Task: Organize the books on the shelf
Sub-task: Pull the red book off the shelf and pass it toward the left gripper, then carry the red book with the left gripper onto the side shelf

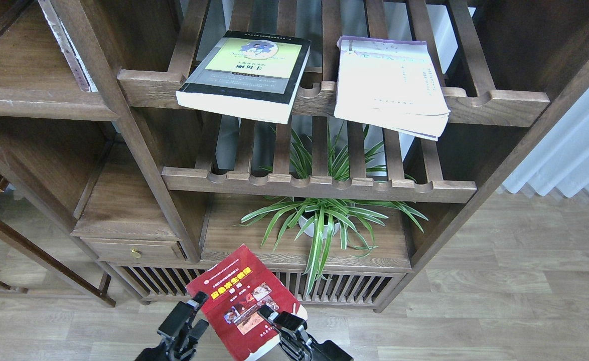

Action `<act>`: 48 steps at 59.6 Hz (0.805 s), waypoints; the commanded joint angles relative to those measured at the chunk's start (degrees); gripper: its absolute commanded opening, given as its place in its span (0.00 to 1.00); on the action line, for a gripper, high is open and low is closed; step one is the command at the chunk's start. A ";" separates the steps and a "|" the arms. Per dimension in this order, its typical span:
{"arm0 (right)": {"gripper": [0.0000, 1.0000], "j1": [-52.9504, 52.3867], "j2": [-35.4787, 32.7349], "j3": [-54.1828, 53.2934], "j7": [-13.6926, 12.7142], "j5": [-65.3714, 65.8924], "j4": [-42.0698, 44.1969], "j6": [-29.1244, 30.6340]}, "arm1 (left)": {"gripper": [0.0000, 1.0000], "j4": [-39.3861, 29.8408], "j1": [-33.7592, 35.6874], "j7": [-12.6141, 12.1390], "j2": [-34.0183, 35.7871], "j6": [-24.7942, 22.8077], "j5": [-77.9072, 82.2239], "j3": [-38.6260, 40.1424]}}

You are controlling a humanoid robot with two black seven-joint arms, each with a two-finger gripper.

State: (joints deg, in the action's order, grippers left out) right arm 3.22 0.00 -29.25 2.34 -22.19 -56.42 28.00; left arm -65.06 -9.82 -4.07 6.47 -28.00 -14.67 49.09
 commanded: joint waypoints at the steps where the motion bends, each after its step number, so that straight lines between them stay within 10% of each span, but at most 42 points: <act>1: 0.05 0.55 0.00 0.16 -0.40 0.22 0.00 0.00 | 0.77 2.82 0.86 -0.06 -0.32 0.00 0.00 -1.98; 13: 0.05 1.35 0.00 2.09 -0.76 0.39 0.00 0.00 | 0.68 4.50 1.65 0.03 -1.55 0.00 -0.09 -2.60; 35: 0.09 2.84 0.00 2.44 -1.63 0.39 0.00 0.00 | 0.09 4.50 2.53 1.70 -1.90 0.00 -0.09 -5.33; 40: 0.29 2.84 0.00 2.44 -1.63 0.39 0.00 0.00 | 0.09 3.98 2.53 1.53 -1.46 0.00 -0.18 -4.45; 44: 0.85 2.14 0.00 2.53 -1.81 1.88 0.00 0.00 | 0.08 2.75 2.27 1.17 -0.50 0.00 -0.27 -2.96; 48: 0.93 2.31 0.00 2.27 -1.63 5.22 0.00 0.00 | 0.08 1.08 1.65 1.17 1.52 0.00 -0.18 -1.03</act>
State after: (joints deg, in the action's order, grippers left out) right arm 5.85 0.07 -26.44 0.18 -20.98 -56.42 28.02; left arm -61.70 -7.33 -2.77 5.12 -28.00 -14.72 44.51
